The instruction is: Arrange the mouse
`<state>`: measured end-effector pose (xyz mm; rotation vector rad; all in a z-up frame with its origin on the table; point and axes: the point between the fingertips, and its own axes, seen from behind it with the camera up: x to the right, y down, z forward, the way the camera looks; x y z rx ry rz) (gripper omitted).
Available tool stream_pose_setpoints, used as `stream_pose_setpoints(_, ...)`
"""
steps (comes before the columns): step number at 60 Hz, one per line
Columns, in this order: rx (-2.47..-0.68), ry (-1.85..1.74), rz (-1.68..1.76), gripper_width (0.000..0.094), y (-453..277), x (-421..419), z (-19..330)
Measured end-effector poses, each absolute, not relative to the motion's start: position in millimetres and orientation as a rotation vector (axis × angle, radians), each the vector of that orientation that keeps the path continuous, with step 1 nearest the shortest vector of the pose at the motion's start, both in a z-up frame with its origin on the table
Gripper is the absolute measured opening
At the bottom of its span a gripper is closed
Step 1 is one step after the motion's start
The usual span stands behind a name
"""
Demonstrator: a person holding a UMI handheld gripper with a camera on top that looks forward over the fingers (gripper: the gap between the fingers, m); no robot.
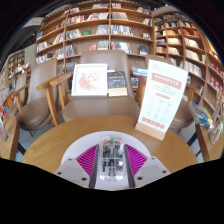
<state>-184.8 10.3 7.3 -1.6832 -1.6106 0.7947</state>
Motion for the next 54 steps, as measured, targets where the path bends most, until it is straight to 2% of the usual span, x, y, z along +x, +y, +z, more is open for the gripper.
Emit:
stream_pose_setpoints(4,-1.695,-1.621,0.774,0.0445,15,-185,-11)
stream_pose_setpoints(7,-1.664,-1.610,0.795,0.0452,14,-187,-9)
stream_pose_setpoints(13,-1.678,-1.615,0.812,0.0526,13,-188,-9)
stream_pose_setpoints(15,-1.693,-1.609,0.810,0.0652,14,-185,-9)
stream_pose_setpoints(17,-1.706,-1.591,0.798,0.0851,19,-183,-6)
stream_pose_setpoints(20,-1.702,-1.563,0.780,0.0807,24,-177,5)
stream_pose_setpoints(24,-1.681,-1.535,0.780,0.0855,27,-161,29)
stream_pose_setpoints(29,-1.671,-1.526,0.790,0.0848,25,-124,58)
stream_pose_setpoints(46,-1.625,-1.522,0.803,0.0853,9,72,138)
stream_pose_setpoints(54,-1.592,-1.523,0.805,0.0851,1,169,161)
